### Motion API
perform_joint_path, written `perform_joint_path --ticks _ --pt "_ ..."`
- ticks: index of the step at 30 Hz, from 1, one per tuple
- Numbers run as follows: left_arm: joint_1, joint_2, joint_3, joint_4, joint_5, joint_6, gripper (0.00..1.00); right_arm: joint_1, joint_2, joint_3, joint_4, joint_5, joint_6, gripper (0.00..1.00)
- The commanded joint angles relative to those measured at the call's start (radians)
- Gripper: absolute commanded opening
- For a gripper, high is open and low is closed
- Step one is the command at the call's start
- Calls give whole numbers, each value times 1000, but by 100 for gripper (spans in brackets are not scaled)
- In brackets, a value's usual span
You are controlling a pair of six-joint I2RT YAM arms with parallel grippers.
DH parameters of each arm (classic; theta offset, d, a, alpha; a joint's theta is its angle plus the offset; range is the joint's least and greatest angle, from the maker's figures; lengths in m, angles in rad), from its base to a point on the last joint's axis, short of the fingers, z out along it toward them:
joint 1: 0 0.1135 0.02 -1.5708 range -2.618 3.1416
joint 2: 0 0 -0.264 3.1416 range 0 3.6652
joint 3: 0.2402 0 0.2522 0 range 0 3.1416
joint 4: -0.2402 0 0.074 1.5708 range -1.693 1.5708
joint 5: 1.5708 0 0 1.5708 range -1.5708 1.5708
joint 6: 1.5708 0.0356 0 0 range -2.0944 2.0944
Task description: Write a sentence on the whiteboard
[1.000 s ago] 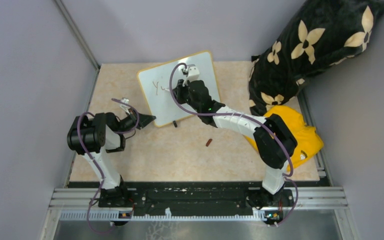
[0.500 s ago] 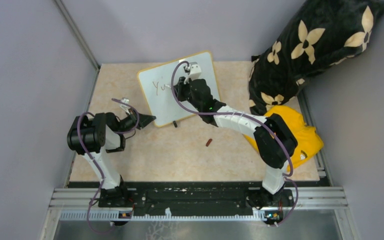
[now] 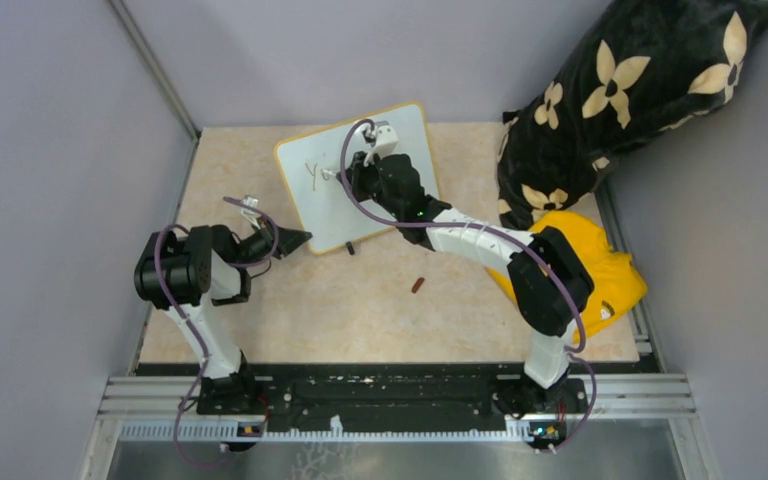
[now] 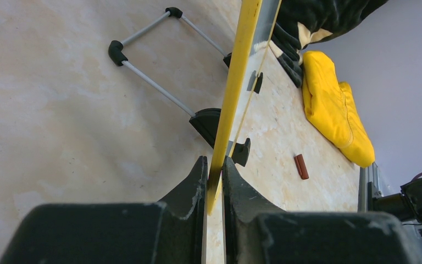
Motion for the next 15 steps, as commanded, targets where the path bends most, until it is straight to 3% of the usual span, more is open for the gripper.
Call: perform_joint_path --ticks 1,15 --pt "-8 -10 3 -20 0 13 0 -7 2 62 2 -29 4 0" --pt "-9 -10 4 -22 0 15 0 -6 13 80 -44 20 -3 0"
